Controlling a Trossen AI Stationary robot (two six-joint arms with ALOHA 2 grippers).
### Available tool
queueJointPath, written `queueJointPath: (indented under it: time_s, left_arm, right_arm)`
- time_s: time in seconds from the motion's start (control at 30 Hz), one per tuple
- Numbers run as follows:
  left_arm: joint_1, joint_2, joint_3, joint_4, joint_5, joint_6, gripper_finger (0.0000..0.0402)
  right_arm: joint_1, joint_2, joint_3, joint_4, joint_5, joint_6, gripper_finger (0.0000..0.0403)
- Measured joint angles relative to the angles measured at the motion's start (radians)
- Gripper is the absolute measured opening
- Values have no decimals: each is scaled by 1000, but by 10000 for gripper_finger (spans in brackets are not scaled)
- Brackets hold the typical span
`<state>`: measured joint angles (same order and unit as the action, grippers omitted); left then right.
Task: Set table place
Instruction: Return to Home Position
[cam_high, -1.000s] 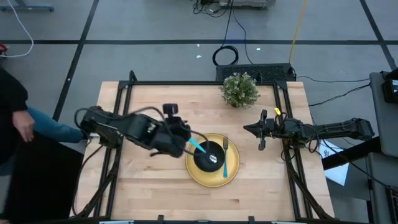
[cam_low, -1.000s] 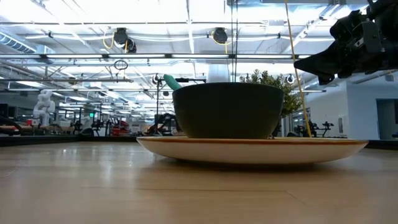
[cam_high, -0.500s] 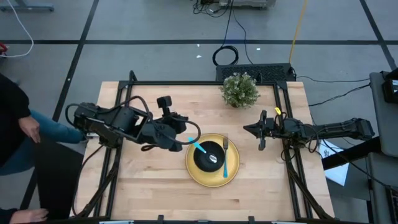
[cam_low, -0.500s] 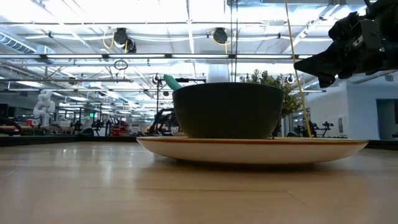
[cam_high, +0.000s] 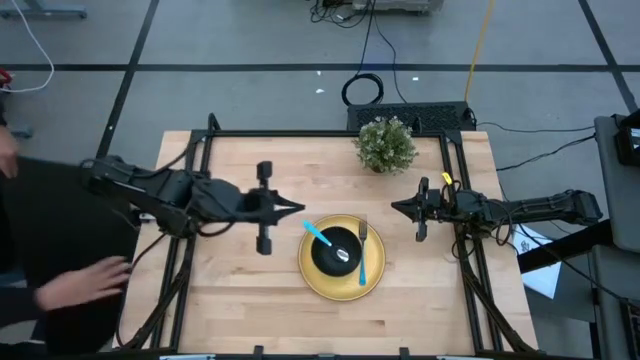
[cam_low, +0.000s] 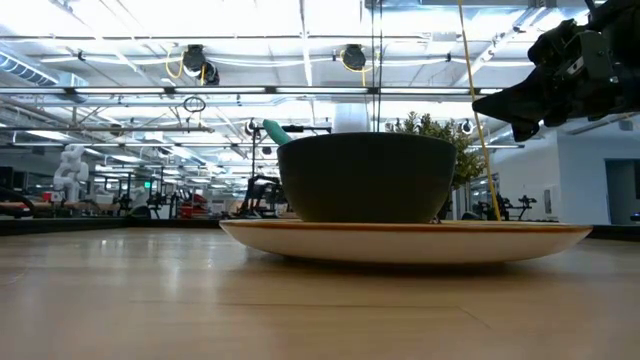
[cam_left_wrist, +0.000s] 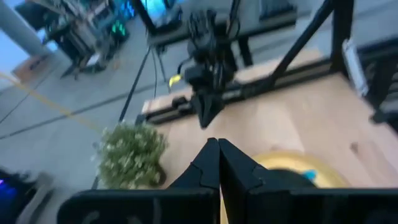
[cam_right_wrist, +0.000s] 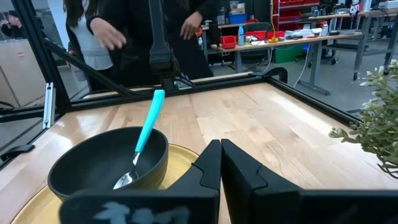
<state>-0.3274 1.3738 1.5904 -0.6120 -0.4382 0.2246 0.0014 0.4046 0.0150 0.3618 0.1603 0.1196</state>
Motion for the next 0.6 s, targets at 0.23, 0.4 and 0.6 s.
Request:
queueJointPath:
  time_s: [0.23,0.4,0.6]
  left_arm:
    - [50,-183,-344,223,-19,-46,1]
    - [69,-184,-412,214,-107,-117,1]
    - [77,-164,-413,211,-81,-121,0]
  right_arm:
    - [0,0,0,19,0,-22,0]
    - [0,0,0,45,0,-29,0]
    - [0,0,0,53,0,-1,0]
